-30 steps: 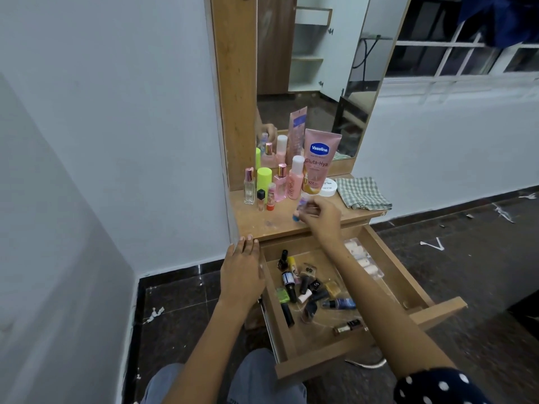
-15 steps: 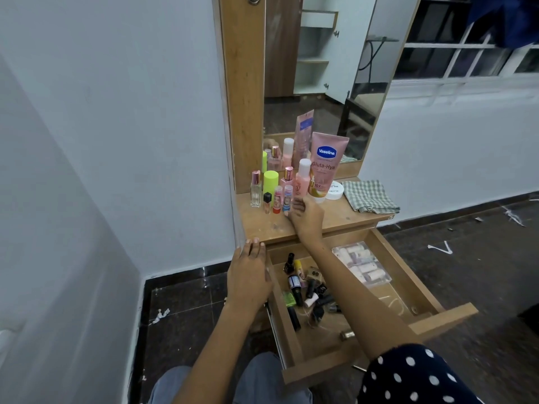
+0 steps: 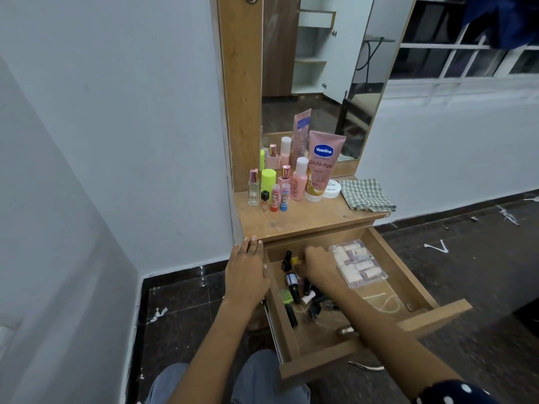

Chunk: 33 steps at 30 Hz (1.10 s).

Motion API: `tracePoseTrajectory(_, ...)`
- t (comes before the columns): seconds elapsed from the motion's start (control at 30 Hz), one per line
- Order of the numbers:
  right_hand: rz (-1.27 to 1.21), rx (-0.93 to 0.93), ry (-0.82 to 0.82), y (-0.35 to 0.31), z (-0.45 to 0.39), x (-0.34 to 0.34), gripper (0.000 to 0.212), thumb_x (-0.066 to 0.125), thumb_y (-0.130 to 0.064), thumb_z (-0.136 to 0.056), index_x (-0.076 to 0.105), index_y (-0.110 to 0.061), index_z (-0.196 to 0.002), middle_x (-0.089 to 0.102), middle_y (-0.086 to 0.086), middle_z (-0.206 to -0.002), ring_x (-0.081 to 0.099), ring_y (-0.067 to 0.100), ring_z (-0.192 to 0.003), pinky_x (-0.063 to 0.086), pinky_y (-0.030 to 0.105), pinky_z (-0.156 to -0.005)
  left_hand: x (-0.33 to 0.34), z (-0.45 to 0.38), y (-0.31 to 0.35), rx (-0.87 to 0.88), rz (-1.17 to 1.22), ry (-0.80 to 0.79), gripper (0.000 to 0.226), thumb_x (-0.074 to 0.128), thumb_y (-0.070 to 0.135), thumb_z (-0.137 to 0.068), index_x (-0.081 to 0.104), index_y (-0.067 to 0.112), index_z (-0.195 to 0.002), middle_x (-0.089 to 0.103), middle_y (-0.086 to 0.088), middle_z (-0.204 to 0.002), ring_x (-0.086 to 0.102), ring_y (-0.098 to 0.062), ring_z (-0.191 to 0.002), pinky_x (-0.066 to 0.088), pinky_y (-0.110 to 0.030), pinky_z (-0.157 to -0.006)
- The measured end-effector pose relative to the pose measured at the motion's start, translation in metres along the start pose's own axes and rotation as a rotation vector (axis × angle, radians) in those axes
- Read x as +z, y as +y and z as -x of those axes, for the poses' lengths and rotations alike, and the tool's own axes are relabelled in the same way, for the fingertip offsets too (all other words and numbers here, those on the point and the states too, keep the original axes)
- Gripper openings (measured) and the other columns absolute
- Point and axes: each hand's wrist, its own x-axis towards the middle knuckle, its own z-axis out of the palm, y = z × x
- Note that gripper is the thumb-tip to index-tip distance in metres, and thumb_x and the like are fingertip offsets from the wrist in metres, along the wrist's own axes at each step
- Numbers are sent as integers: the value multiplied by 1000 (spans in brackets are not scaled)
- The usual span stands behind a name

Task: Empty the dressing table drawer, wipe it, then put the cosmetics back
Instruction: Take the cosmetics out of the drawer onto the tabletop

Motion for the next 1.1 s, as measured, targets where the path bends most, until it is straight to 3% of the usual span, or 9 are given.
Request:
tracePoseTrajectory(0.13,17,37,-16,-11,2,3,13,61,-13,-84,49,-16,-83,68,10,-102,64,29,-96,43,32,-78,-1,-1,1,2,-3,-8,58,34,26,-98,16,9,-150,16,-7,-158,11,-20,-146,8,-34,-118)
tracePoseTrajectory(0.3,-361,106,103,-5,3,0,30,60,-35,-84,48,-9,-90,65,13,-91,64,32,-85,46,32,-66,0,-2,0,2,-11,-18,58,33,26,-98,15,10,-150,15,-7,-158,10,-21,-146,8,-35,-119)
tracePoseTrajectory(0.47,-586,97,241,6,4,-23,17,58,-33,-85,52,-17,-88,65,4,-78,63,25,-74,52,38,-64,2,-2,-1,7,-27,-7,58,33,27,-98,16,9,-150,15,-8,-158,12,-21,-146,10,-36,-119)
tracePoseTrajectory(0.63,-570,16,393,6,-12,-71,20,73,-24,-77,68,-14,-93,59,-5,-83,54,12,-81,39,25,-67,1,-1,0,1,-15,4,58,35,26,-97,17,9,-150,17,-8,-158,12,-22,-145,9,-35,-119)
tracePoseTrajectory(0.73,-635,59,391,-2,-29,-86,22,77,-14,-71,63,-12,-88,54,-9,-68,52,10,-71,37,22,-59,0,-1,1,-2,-14,5,59,36,26,-98,16,9,-150,17,-8,-158,13,-22,-145,9,-35,-119)
tracePoseTrajectory(0.83,-637,74,372,-13,-46,-88,27,74,-6,-71,50,-17,-68,53,-6,-64,50,12,-66,29,15,-51,0,-2,1,-7,-7,-1,59,37,26,-97,17,9,-150,18,-8,-157,13,-22,-145,10,-35,-118)
tracePoseTrajectory(0.97,-650,68,408,-23,-63,-78,23,77,-9,-72,60,-13,-87,66,3,-85,59,15,-78,48,25,-65,1,-4,0,-3,-5,-1,58,35,25,-97,17,9,-150,17,-8,-157,12,-22,-145,10,-36,-119)
tracePoseTrajectory(1.03,-618,66,455,-26,-69,-72,24,77,-14,-74,63,-12,-94,67,2,-87,61,17,-81,52,33,-71,2,-4,-1,-1,0,4,58,35,24,-97,17,10,-150,17,-7,-158,12,-21,-146,9,-35,-119)
tracePoseTrajectory(1.1,-621,54,501,-29,-72,-66,20,76,-13,-76,65,-12,-93,69,2,-89,63,17,-83,52,32,-71,3,-4,-1,-4,7,9,57,34,24,-97,17,10,-150,17,-7,-158,12,-21,-146,9,-35,-118)
